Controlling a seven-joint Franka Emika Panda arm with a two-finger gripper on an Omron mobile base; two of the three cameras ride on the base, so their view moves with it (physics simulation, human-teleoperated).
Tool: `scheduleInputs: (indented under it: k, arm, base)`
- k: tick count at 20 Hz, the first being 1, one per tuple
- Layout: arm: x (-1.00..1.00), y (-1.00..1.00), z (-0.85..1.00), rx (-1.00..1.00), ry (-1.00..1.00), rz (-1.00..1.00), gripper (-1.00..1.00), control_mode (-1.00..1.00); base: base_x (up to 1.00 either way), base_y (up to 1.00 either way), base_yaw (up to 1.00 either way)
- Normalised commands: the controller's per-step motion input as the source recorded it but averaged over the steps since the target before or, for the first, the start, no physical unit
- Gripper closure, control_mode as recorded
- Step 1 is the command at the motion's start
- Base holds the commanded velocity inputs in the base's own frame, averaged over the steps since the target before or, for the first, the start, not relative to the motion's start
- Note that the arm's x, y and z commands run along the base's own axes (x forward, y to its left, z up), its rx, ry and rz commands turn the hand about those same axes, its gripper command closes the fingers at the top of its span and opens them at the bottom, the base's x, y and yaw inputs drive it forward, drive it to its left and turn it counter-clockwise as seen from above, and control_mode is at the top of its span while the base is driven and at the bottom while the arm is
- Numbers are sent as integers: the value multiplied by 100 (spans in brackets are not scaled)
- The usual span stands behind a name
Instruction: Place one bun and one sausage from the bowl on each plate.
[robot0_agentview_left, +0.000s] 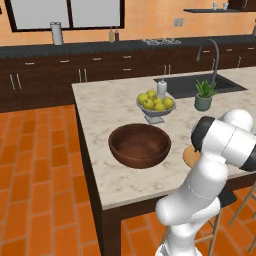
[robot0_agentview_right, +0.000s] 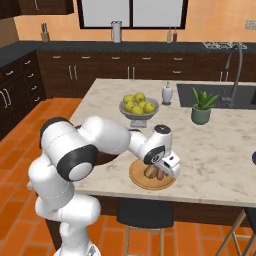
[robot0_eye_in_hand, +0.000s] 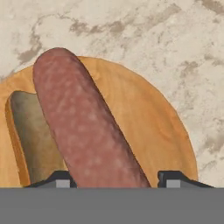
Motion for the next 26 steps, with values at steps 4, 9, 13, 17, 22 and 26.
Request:
scheduleInputs:
  k: [4, 9, 13, 17, 22, 26]
  arm:
    - [0, -5, 21, 6, 0, 0, -100, -100]
    - [-15, 0, 79, 1, -19, 0, -100, -100]
    - [-41, 0, 100, 0, -44, 0, -100, -100]
    - [-54, 9, 100, -5, -55, 0, -100, -100]
    - [-52, 70, 100, -25, -57, 0, -100, -100]
    - [-48, 55, 39, -24, -44, 5, -100, -100]
  base:
    - [0, 0, 0]
    - [0, 0, 0]
    - [0, 0, 0]
    - [0, 0, 0]
    - [0, 0, 0]
    - [0, 0, 0]
